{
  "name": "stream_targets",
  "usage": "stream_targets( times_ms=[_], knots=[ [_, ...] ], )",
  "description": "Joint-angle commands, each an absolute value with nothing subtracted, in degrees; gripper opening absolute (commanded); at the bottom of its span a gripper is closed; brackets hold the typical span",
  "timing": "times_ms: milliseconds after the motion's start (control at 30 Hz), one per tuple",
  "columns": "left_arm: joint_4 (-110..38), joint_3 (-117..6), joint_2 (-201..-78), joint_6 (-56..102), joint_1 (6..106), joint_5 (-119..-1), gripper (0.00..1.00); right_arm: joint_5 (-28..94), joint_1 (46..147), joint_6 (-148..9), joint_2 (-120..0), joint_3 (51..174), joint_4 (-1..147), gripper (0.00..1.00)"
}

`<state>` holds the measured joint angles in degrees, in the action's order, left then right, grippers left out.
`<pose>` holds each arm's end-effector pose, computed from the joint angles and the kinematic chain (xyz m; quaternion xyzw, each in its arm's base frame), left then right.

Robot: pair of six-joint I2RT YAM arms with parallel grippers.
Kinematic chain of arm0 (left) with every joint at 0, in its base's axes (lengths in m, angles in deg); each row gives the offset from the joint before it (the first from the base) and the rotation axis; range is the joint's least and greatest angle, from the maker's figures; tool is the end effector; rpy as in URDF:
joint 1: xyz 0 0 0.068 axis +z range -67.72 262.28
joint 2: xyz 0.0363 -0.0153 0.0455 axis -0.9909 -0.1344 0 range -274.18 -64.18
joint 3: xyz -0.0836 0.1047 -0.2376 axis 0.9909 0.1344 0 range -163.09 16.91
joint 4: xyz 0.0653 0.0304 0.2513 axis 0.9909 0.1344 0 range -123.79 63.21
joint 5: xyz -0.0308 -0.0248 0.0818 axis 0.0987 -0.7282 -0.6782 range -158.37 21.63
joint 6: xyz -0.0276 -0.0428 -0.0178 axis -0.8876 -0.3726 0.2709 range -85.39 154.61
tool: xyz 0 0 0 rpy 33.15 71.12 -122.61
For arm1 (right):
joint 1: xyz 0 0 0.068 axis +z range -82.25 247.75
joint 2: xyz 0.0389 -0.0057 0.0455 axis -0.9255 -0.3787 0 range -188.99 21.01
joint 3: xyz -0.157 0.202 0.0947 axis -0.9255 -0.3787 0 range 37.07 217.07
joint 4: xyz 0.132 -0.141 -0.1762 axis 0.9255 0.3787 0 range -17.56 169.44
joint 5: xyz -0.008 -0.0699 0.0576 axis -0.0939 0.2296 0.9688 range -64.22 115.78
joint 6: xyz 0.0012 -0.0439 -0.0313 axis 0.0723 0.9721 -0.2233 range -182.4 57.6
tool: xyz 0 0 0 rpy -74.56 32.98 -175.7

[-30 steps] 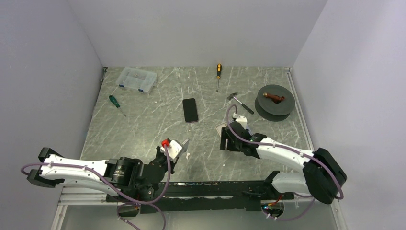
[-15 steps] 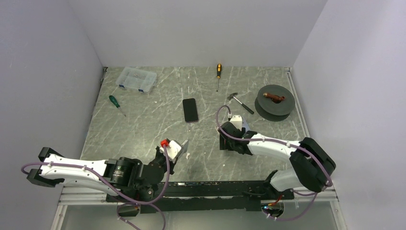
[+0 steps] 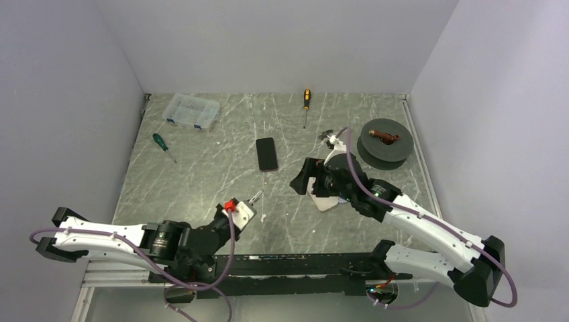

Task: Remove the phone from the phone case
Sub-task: Place the phone at the center of the board.

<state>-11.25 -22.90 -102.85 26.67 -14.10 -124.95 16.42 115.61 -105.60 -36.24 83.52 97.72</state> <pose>0.0136 -0.1472 0.3091 0.3159 0.7076 -0.1517 0.6136 0.1502 0.1572 0.2843 0.0008 0.8891 0.2714 0.3685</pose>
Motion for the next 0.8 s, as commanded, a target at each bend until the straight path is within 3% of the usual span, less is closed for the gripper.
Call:
stream_targets(
  times_ms=[0, 100, 233, 467, 633, 767],
  knots=[
    [-37.3, -18.0, -96.5, 56.9, -14.5, -120.9, 0.00, 35.6, 115.7, -117.1, -34.8, 85.9, 94.8, 0.90],
    [-48.4, -15.4, -96.2, 72.5, -14.5, -117.4, 0.00, 42.5, 115.7, -128.6, -31.0, 81.6, 83.7, 0.91],
    [-45.4, -17.9, -101.2, 81.9, -14.5, -117.8, 0.00, 45.6, 115.6, -141.5, -25.5, 74.1, 70.4, 0.91],
    [-50.3, -15.4, -104.6, 90.2, -14.6, -118.2, 0.00, 48.6, 114.9, -139.0, -27.6, 78.8, 75.4, 0.91],
    [-61.0, -12.3, -109.0, 98.6, -14.5, -118.5, 0.00, 51.1, 114.7, -142.1, -30.1, 78.7, 69.8, 0.89],
    [-60.6, -12.8, -110.3, 98.1, -14.6, -116.7, 0.00, 52.6, 114.6, -142.8, -33.0, 80.0, 68.5, 0.87]
  ],
)
